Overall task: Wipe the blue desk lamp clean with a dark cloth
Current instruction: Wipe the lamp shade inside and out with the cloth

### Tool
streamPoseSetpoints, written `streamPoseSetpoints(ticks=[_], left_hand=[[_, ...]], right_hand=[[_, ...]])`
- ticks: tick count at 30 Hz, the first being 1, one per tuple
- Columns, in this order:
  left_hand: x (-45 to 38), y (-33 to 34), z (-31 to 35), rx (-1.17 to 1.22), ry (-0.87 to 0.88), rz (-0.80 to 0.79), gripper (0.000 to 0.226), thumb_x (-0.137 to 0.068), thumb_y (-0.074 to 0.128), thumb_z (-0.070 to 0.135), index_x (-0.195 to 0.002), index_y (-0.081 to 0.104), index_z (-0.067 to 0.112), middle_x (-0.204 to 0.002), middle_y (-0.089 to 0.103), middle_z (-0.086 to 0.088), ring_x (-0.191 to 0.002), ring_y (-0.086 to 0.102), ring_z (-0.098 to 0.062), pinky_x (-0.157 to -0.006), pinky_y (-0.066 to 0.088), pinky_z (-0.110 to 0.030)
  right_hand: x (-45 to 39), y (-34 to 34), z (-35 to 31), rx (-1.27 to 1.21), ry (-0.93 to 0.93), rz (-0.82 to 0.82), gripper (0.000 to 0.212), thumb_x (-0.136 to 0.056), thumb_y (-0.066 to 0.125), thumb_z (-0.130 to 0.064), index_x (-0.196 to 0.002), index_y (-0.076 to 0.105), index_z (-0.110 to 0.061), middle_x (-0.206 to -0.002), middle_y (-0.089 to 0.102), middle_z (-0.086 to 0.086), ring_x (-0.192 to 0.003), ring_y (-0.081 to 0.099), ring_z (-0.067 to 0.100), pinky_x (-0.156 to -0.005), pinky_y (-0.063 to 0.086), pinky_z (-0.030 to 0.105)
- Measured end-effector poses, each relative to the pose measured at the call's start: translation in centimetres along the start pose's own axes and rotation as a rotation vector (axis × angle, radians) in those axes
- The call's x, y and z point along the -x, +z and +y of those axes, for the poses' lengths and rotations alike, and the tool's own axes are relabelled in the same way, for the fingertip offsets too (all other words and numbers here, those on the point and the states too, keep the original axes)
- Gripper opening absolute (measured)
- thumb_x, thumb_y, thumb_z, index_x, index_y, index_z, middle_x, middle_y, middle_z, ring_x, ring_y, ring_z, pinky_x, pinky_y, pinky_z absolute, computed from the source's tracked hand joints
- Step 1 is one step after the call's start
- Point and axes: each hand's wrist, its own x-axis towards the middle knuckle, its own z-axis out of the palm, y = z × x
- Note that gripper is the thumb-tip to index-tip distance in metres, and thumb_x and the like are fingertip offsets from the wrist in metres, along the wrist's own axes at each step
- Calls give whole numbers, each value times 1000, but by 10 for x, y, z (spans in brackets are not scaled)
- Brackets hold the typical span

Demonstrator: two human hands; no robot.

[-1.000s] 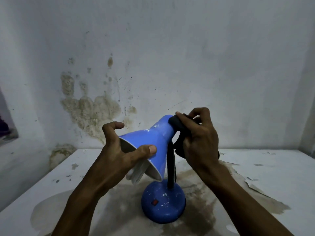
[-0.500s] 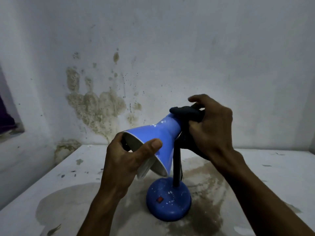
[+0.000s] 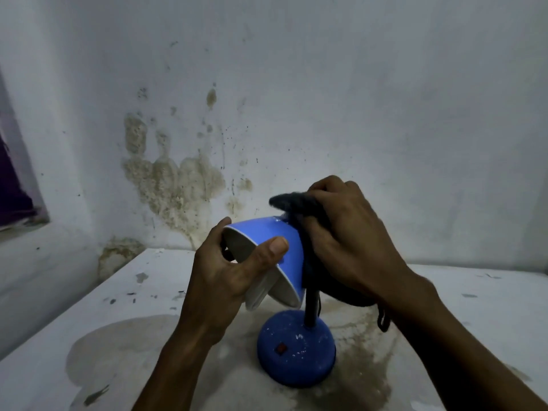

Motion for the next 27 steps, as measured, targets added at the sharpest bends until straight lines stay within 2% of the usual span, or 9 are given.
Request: streamPoseSetpoints(ticks=[3, 6, 9, 12, 15, 20, 23, 25, 27], left_hand=[[-1, 2, -1, -8, -2, -1, 126, -38, 75, 86, -134, 54, 8, -128, 64, -11, -119, 61, -27, -100, 52, -48], [-1, 1, -2, 21, 0, -9, 122, -41, 77, 83, -133, 54, 7, -121, 67, -11, -109, 67, -22, -87, 58, -34], [-1, -3, -3, 46, -15, -20, 125, -40, 79, 82, -137, 51, 8, -125, 65, -13, -114, 65, -26, -95, 56, -43], [-2, -3, -3, 39, -14, -37, 129, -41, 79, 83, -139, 48, 5, -132, 61, -17, -121, 60, -33, -101, 50, -53], [-5, -2, -3, 43, -6, -48, 129, -38, 79, 84, -137, 51, 6, -122, 66, -12, -112, 66, -27, -97, 54, -48], [-4, -5, -6, 74, -1, -43, 131, -38, 79, 84, -140, 49, 7, -128, 64, -15, -119, 61, -32, -102, 50, -53], [-5, -1, -4, 63, 10, -51, 124, -39, 80, 83, -134, 53, 7, -124, 66, -14, -117, 63, -31, -100, 52, -50], [-5, 0, -4, 83, 10, -58, 116, -38, 80, 82, -128, 59, 12, -114, 71, -8, -107, 68, -25, -93, 57, -42], [-3, -1, -4, 97, 3, -58, 115, -37, 79, 82, -128, 60, 15, -116, 71, -6, -109, 68, -23, -95, 55, -43]], right_hand=[[-11, -2, 0, 50, 72, -58, 22, -101, 46, -29, -103, 68, -33, -103, 52, -7, -103, 45, 15, -71, 42, 30], [-11, 0, -14, -114, -16, -125, 27, -98, 52, -24, -83, 63, -43, -97, 54, -7, -98, 52, 20, -85, 43, 41], [-8, -1, -10, -226, -41, -226, 19, -95, 51, -26, -98, 70, -27, -101, 57, -10, -96, 55, 11, -90, 43, 43], [-12, -2, -5, -220, -17, -156, 20, -95, 53, -25, -86, 67, -35, -96, 56, -10, -93, 53, 11, -88, 37, 42], [-13, 0, -15, -97, -16, -123, 44, -97, 52, -21, -69, 47, -55, -91, 52, -12, -94, 43, 10, -87, 26, 35], [-12, -5, -10, -362, -26, -214, 16, -93, 56, -30, -85, 69, -36, -94, 58, -10, -88, 56, 7, -80, 46, 35], [-14, 2, -9, -197, -49, -73, 34, -93, 51, -31, -72, 56, -58, -89, 55, -13, -88, 52, 8, -84, 42, 45], [-11, 5, -11, -186, -77, -83, 27, -91, 49, -27, -81, 60, -50, -90, 54, -12, -89, 51, 9, -82, 41, 38], [-8, 2, -9, -291, -88, -164, 17, -94, 53, -23, -91, 70, -23, -92, 56, -8, -89, 54, 12, -77, 41, 29]])
